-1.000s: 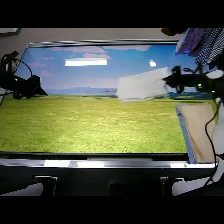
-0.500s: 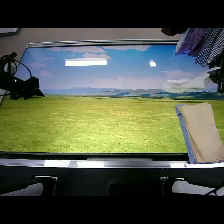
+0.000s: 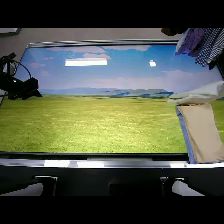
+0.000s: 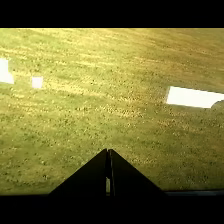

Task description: Fold the clothes and pants, and hang the long-sleeved shirts on hangers.

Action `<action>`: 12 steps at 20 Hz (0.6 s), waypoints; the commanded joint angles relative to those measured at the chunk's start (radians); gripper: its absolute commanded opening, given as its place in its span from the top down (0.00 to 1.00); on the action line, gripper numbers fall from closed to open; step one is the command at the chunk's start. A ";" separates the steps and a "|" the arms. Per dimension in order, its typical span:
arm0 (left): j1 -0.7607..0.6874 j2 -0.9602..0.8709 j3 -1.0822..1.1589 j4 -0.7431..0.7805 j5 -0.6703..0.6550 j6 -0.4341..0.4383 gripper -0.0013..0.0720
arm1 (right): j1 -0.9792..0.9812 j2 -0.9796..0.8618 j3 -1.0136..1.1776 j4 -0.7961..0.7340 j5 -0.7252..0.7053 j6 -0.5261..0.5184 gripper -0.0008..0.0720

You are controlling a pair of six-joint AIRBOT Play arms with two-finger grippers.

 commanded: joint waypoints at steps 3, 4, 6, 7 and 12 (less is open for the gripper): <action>0.001 0.000 -0.002 0.004 -0.018 0.000 0.96 | -0.001 0.081 0.001 -0.241 0.125 0.100 0.96; 0.001 -0.001 -0.005 0.004 -0.023 0.001 0.96 | -0.001 0.092 0.001 -0.268 0.145 0.109 0.96; 0.001 -0.001 -0.005 0.004 -0.026 0.000 0.96 | -0.001 0.107 0.001 -0.307 0.197 0.110 0.96; 0.001 -0.001 -0.005 0.004 -0.026 0.000 0.96 | 0.000 0.109 0.001 -0.326 0.246 0.109 0.96; 0.001 -0.001 -0.005 0.004 -0.026 0.020 0.96 | 0.000 0.112 -0.079 -0.523 0.445 -0.044 0.95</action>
